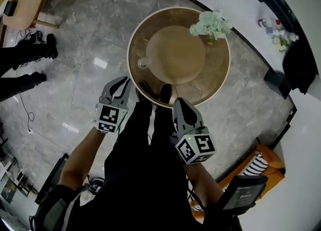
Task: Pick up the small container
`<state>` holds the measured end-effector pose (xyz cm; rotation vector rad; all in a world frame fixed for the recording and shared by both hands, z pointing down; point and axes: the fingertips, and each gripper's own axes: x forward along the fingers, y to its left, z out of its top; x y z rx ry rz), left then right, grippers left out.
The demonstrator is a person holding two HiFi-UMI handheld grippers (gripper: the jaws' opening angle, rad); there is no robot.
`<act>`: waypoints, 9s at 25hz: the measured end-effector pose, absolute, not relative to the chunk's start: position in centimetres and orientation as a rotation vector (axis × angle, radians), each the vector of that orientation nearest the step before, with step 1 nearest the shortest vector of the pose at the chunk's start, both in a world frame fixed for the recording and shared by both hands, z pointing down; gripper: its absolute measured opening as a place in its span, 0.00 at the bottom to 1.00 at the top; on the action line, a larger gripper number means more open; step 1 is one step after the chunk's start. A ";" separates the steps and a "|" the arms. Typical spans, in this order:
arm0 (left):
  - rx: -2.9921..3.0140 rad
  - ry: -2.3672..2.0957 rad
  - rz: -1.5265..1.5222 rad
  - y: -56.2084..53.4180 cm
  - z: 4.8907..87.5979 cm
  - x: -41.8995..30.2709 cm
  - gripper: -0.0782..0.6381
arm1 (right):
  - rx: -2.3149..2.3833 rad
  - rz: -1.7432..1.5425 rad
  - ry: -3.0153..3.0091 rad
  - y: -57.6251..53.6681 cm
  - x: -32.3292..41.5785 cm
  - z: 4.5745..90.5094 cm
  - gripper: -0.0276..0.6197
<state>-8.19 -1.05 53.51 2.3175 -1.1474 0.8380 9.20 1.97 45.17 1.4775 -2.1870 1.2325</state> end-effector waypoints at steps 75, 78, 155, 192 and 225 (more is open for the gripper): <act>2.184 -1.006 1.161 -5.5 78.1 -2.3 0.58 | 1.426 1.514 -1.947 6.4 11.2 59.5 0.04; 2.118 -1.005 1.070 -4.9 76.2 -2.6 0.58 | 1.418 1.508 -1.968 6.4 10.6 58.6 0.04; 2.411 -1.101 0.096 6.0 20.5 -5.6 0.58 | 1.567 0.871 -2.458 5.8 9.9 22.7 0.04; 2.418 -1.036 0.176 5.2 23.1 -3.8 0.58 | 1.579 0.805 -2.471 5.2 10.0 23.7 0.04; 2.416 -1.032 0.207 5.6 23.6 -2.1 0.58 | 1.566 0.808 -2.486 5.8 11.2 23.8 0.04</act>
